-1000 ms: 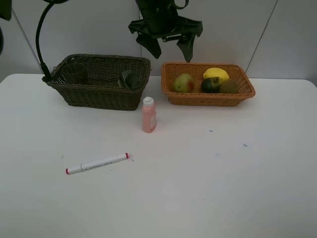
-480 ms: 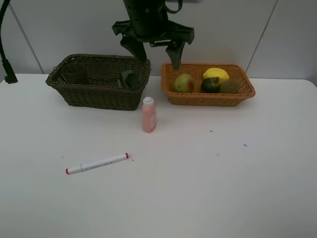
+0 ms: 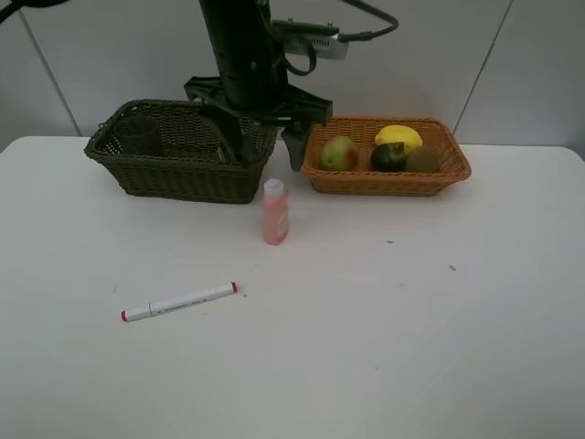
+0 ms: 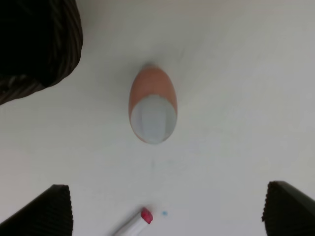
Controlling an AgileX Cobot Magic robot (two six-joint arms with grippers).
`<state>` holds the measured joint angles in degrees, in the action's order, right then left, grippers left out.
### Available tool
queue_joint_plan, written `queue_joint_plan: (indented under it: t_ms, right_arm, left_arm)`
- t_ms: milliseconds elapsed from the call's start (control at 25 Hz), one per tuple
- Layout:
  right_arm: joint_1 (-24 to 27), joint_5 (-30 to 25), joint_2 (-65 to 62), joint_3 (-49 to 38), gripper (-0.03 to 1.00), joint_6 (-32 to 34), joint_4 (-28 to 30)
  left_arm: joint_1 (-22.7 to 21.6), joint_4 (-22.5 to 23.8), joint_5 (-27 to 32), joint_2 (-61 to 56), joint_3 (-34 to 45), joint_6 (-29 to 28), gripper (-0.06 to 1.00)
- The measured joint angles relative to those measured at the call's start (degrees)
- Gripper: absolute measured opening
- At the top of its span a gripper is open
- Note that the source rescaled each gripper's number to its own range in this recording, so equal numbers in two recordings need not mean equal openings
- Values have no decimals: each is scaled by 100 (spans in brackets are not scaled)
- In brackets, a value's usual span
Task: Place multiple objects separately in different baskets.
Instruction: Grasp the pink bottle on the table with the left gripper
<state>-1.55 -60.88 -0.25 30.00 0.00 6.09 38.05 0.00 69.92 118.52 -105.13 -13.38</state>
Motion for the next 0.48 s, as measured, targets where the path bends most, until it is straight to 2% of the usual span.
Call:
queue_joint_plan:
  t_ms: [480]
  right_arm:
    - [0,0,0,0,100,0,0]
  left_arm:
    - [0,0,-140,572,50,-17,100]
